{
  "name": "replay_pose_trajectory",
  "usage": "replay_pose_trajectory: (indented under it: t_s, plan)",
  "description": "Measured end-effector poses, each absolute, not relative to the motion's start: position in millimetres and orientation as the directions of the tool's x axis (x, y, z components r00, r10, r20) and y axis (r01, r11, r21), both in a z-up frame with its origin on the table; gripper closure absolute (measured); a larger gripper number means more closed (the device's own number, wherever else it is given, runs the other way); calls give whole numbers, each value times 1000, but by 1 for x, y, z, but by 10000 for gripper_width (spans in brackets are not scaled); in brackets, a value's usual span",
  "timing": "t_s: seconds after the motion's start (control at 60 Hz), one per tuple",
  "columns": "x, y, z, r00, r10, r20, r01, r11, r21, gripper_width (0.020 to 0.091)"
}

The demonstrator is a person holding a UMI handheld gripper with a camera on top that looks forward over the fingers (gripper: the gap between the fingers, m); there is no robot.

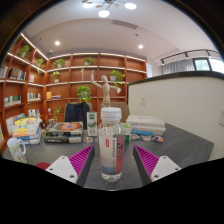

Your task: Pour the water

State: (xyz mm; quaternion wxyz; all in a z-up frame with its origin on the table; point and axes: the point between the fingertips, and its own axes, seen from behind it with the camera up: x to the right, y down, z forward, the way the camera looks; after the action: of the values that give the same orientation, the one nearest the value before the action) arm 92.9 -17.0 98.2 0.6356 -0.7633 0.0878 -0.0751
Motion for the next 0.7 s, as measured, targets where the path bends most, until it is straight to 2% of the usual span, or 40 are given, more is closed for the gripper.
replay_pose_trajectory:
  t_s: [0.1, 0.167, 0.233, 0.283, 0.3, 0.467, 0.483, 0.517, 0.7]
  plan:
    - [98, 1, 101, 975, -222, 29, -7, -157, -988, 297]
    - [94, 13, 99, 980, -198, 28, -2, -150, -989, 331]
    - [94, 21, 93, 981, -192, 36, 5, -162, -987, 416]
    - [96, 24, 90, 980, -196, 45, 13, -164, -986, 524]
    - [97, 25, 90, 979, -201, 46, 14, -159, -987, 581]
    - [98, 23, 92, 973, -228, 24, -7, -135, -991, 679]
    - [98, 24, 92, 973, -230, 30, -1, -133, -991, 723]
    - [99, 24, 92, 971, -237, 32, 1, -128, -992, 752]
    - [100, 25, 93, 969, -247, 34, 3, -125, -992, 760]
